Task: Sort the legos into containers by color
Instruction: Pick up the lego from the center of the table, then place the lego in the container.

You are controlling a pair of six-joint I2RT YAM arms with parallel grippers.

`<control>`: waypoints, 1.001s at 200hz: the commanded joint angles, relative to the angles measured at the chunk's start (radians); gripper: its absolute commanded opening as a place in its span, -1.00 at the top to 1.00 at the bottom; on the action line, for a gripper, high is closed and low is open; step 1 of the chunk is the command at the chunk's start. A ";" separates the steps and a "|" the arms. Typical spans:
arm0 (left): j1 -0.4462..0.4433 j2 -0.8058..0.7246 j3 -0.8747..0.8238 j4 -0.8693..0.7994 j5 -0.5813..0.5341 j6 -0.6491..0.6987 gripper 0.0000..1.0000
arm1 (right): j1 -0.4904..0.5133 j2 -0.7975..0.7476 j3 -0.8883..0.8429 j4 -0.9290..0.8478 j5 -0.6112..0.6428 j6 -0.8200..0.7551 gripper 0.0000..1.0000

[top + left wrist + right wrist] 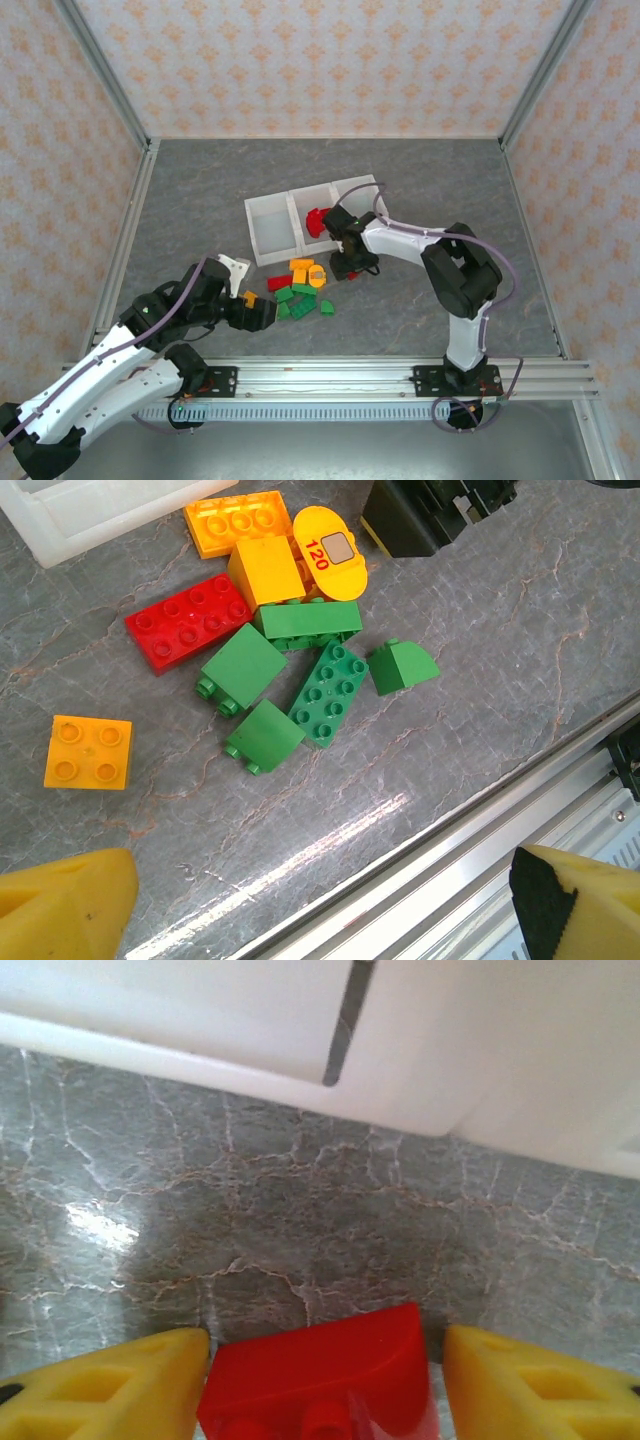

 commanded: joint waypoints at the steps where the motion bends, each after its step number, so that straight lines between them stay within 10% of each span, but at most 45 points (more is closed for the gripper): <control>1: -0.009 0.004 0.011 0.021 0.015 0.003 -0.94 | -0.001 0.051 -0.033 -0.040 0.126 0.052 -0.09; 104: -0.009 -0.003 0.009 0.023 0.020 0.005 -0.93 | 0.004 -0.118 -0.040 -0.019 0.207 0.169 0.46; 200: -0.009 0.005 0.003 0.032 0.048 0.014 -0.93 | 0.002 -0.165 0.255 0.015 0.184 0.207 0.52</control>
